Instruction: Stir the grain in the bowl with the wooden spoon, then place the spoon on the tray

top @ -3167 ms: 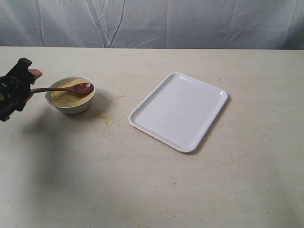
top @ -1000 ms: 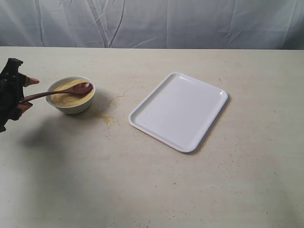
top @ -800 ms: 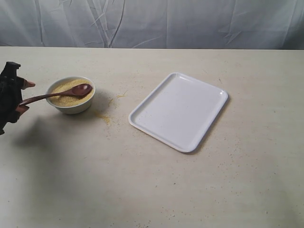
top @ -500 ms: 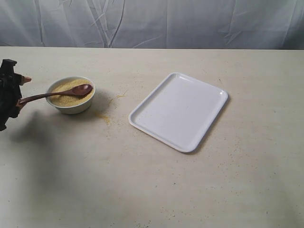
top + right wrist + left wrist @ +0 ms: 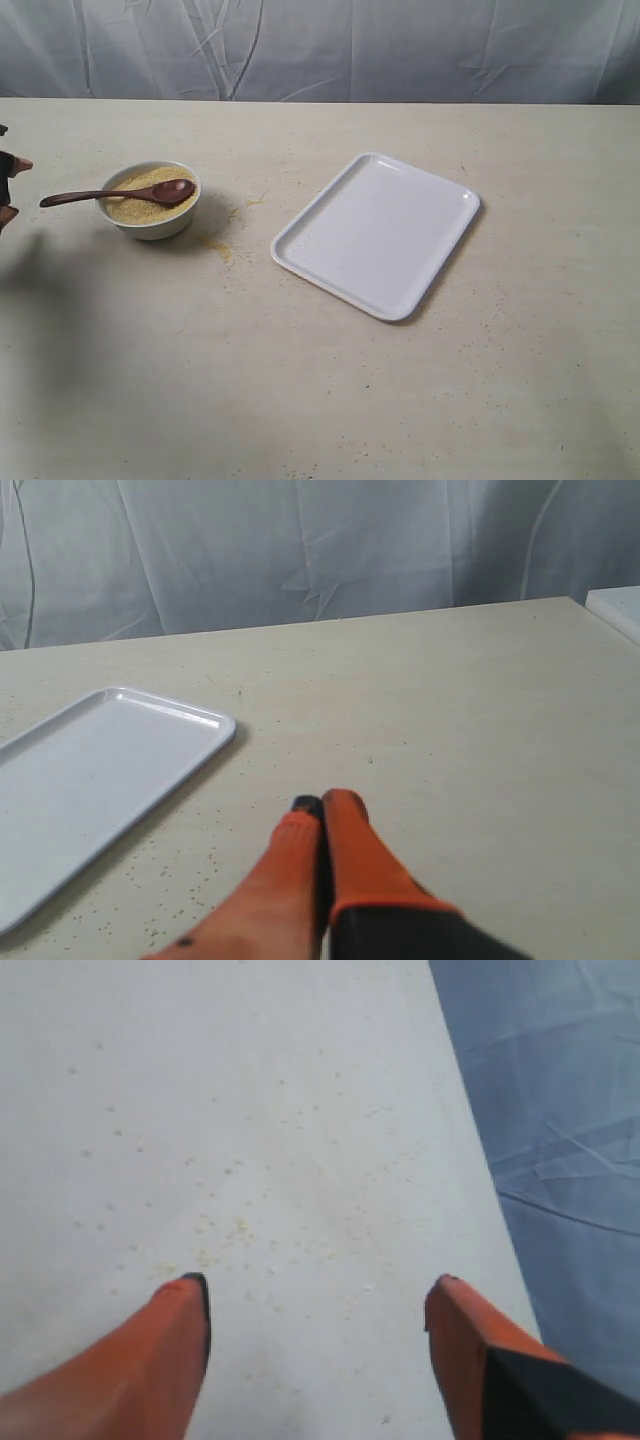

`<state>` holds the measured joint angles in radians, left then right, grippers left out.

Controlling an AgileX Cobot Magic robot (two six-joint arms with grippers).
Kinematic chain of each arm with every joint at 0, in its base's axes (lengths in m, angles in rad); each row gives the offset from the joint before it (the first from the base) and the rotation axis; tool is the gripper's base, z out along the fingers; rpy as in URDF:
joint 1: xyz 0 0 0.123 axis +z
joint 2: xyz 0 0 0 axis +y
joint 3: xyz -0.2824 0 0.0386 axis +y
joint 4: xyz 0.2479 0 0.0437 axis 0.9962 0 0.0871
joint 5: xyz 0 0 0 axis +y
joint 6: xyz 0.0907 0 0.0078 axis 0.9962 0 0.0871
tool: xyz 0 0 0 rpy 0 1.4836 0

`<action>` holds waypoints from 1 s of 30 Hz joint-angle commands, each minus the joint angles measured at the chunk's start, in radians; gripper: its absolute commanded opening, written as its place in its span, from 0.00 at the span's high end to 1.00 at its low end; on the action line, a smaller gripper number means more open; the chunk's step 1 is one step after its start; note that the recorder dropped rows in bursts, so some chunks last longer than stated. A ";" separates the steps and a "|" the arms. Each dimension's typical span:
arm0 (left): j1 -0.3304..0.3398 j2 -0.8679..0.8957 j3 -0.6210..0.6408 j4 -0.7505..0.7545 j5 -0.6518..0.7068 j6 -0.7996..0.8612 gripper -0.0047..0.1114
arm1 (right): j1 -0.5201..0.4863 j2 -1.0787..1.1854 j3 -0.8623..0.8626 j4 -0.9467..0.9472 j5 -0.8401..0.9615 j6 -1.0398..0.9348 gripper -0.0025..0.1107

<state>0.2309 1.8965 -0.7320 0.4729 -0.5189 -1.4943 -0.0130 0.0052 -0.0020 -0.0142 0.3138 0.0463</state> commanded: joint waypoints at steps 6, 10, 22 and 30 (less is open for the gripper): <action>0.055 -0.120 0.100 0.261 -0.053 -0.185 0.44 | 0.003 -0.005 0.002 0.001 -0.009 -0.001 0.98; 0.055 -0.114 0.166 0.263 -0.184 -0.228 0.44 | 0.003 -0.005 0.002 0.001 -0.009 -0.001 0.98; -0.043 0.128 0.114 0.100 -0.423 -0.228 0.41 | 0.003 -0.005 0.002 0.001 -0.009 -0.001 0.98; -0.043 0.128 0.093 0.067 -0.472 -0.185 0.60 | 0.003 -0.005 0.002 0.001 -0.009 -0.001 0.98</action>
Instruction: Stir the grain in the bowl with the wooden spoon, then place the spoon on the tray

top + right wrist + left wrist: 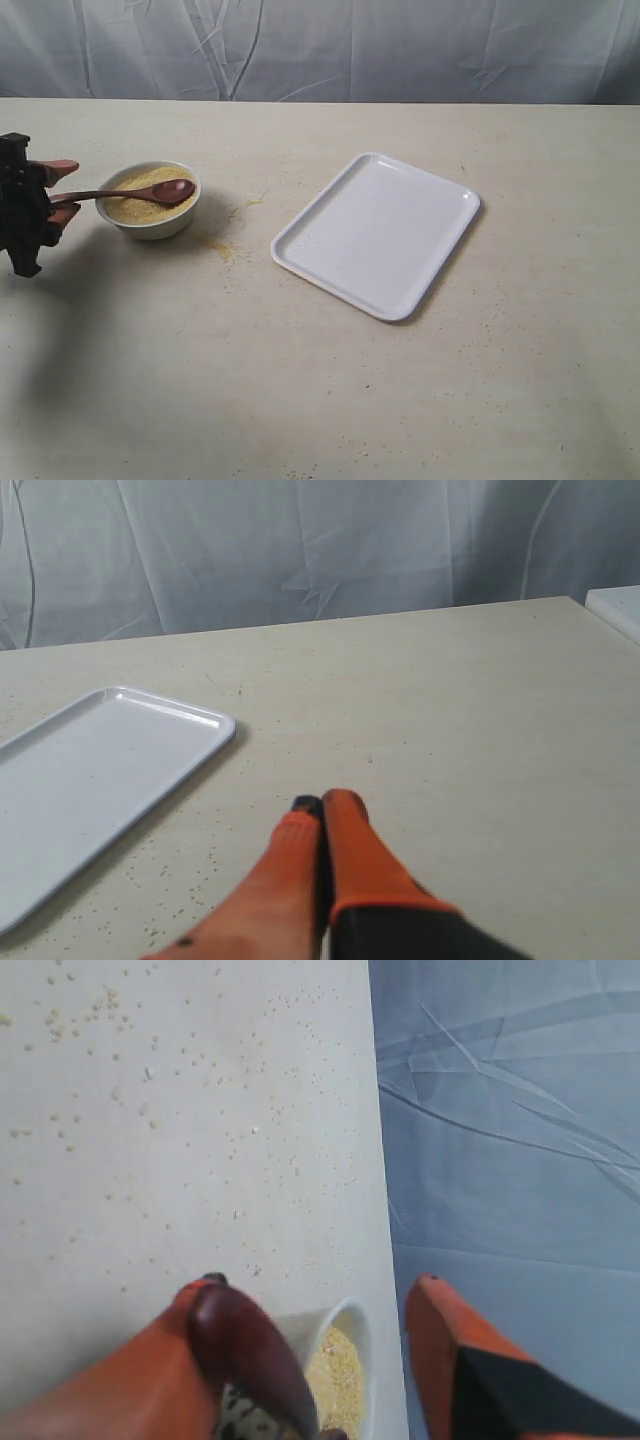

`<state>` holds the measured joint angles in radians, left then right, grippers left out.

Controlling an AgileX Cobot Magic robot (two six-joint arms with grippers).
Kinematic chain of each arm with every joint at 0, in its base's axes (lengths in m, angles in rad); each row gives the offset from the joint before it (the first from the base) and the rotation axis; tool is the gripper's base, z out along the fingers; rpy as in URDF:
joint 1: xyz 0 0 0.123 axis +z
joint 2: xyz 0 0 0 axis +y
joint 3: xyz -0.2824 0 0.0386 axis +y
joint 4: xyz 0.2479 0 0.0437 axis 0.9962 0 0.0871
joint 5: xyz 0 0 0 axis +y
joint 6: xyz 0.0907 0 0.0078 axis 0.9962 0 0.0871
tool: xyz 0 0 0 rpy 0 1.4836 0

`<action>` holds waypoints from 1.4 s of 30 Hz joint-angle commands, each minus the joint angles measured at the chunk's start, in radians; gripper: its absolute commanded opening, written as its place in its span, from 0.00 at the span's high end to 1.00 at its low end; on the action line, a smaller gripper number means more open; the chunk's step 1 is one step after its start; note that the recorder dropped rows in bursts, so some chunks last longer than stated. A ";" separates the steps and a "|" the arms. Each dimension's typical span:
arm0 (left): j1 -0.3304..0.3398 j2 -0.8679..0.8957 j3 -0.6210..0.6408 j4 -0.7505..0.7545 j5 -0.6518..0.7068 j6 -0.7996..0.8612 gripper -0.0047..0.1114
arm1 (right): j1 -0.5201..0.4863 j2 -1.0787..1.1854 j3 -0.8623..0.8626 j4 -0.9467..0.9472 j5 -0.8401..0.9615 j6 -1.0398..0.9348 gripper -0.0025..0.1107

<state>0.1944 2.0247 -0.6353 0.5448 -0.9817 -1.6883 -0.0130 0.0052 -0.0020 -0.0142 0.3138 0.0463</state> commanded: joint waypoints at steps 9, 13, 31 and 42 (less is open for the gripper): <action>-0.006 0.000 -0.003 -0.036 -0.094 -0.016 0.96 | 0.003 -0.005 0.002 0.002 -0.009 -0.001 0.98; -0.006 0.000 -0.003 -0.071 -0.239 -0.039 0.96 | 0.003 -0.005 0.002 0.002 -0.009 -0.001 0.98; 0.026 -0.410 -0.055 0.111 0.106 0.656 0.96 | 0.003 -0.005 0.002 0.002 -0.009 -0.001 0.98; -0.128 -0.314 -0.079 0.036 0.196 0.885 0.96 | 0.003 -0.005 0.002 0.002 -0.009 -0.001 0.98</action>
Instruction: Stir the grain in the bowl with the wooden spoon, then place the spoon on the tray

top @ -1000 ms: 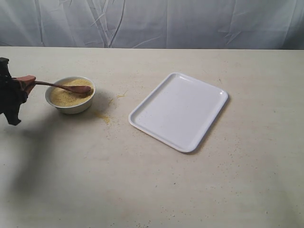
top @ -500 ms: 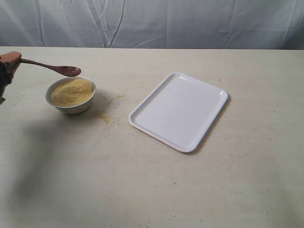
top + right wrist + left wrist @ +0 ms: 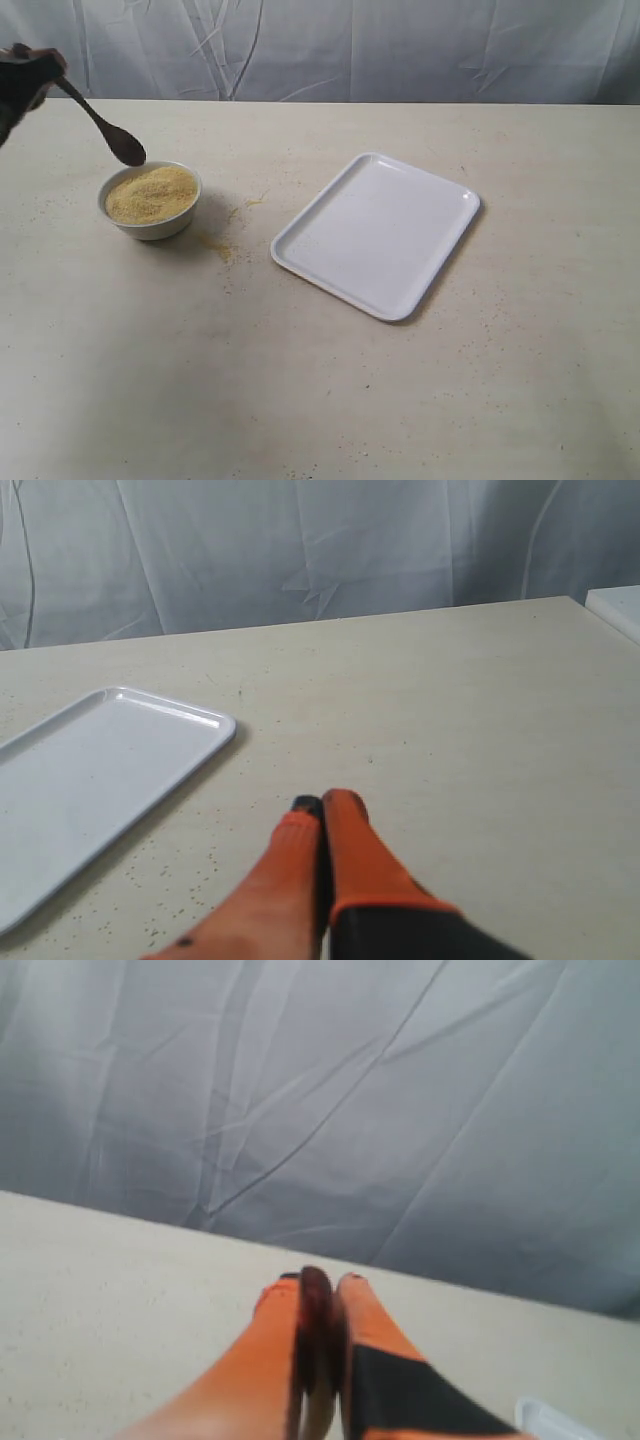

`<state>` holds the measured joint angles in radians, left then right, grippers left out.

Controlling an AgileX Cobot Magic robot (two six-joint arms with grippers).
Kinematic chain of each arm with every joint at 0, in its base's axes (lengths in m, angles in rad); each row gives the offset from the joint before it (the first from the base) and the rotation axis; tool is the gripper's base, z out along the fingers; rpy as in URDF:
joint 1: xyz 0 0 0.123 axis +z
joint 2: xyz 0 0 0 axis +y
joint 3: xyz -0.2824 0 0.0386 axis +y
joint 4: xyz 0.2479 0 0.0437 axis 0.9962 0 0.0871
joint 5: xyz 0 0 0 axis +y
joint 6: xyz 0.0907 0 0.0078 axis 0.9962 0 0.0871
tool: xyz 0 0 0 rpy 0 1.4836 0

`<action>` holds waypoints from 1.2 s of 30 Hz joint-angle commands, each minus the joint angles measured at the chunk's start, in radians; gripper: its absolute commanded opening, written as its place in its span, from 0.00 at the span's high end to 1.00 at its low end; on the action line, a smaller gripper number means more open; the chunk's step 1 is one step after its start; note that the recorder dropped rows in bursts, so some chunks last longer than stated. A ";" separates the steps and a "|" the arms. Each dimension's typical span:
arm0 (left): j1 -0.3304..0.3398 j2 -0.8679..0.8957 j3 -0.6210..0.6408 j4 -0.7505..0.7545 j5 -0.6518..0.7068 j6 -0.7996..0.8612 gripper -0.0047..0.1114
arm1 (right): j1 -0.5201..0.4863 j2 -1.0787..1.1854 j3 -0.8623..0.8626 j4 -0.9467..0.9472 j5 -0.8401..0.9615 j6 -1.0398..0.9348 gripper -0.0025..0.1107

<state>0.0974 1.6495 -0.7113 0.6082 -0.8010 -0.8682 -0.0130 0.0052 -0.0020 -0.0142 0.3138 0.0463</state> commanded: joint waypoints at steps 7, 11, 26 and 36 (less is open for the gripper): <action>-0.038 0.134 -0.004 -0.034 0.011 0.115 0.96 | 0.003 -0.005 0.002 0.002 -0.009 -0.001 0.98; -0.060 0.148 -0.004 -0.013 -0.020 0.042 0.96 | 0.003 -0.005 0.002 0.002 -0.009 -0.001 0.98; -0.001 0.053 -0.007 -0.012 -0.016 0.145 0.96 | 0.003 -0.005 0.002 0.002 -0.009 -0.001 0.98; -0.001 0.172 -0.007 0.003 -0.014 0.089 0.96 | 0.003 -0.005 0.002 0.002 -0.009 -0.001 0.98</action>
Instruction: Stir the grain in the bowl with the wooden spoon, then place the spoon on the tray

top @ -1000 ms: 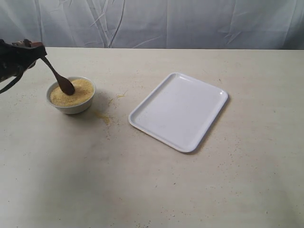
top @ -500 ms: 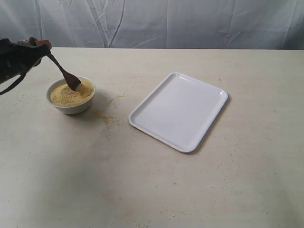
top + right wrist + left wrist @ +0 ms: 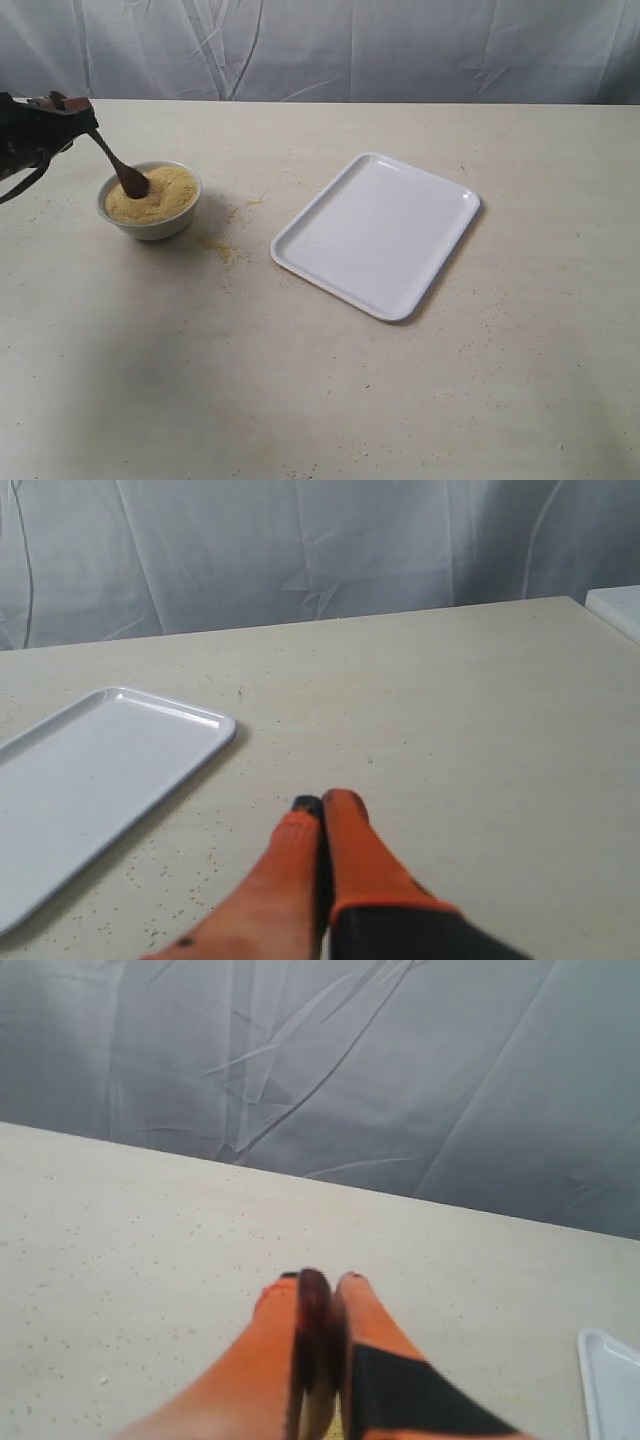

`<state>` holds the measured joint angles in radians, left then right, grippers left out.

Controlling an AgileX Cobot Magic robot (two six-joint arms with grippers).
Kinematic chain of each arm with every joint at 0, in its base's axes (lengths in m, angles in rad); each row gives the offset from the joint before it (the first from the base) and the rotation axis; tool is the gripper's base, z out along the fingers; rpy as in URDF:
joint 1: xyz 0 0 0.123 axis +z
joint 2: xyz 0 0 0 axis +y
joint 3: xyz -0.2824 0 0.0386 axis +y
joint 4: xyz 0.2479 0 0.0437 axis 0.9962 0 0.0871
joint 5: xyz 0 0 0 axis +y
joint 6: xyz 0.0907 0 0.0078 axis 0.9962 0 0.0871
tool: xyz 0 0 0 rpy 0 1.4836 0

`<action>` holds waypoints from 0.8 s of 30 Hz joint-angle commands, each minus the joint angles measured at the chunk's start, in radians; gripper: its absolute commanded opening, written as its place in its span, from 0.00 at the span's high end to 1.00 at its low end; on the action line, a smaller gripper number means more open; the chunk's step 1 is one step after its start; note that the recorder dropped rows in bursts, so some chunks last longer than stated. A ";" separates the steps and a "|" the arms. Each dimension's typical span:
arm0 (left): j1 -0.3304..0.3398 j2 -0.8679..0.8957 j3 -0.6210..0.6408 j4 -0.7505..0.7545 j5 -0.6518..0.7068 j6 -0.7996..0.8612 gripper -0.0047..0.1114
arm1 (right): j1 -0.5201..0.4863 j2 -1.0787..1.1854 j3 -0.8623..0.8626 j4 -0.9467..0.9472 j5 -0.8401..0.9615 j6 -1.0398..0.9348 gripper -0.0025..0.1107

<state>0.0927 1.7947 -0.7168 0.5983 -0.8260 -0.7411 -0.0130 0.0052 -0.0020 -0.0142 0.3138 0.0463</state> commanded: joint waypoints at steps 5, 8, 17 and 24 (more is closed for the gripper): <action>0.004 -0.010 -0.002 0.029 -0.071 -0.060 0.96 | 0.003 -0.005 0.002 0.002 -0.009 -0.001 0.98; 0.009 -0.052 -0.007 0.012 -0.031 -0.036 0.96 | 0.003 -0.005 0.002 0.002 -0.009 -0.001 0.98; 0.005 -0.061 -0.036 0.008 0.102 0.045 0.96 | 0.003 -0.005 0.002 0.002 -0.009 -0.001 0.98; 0.003 0.015 -0.036 0.088 0.082 -0.046 0.96 | 0.003 -0.005 0.002 0.002 -0.009 -0.001 0.98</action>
<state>0.0988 1.7825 -0.7536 0.6481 -0.7474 -0.7369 -0.0130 0.0052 -0.0020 -0.0142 0.3138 0.0463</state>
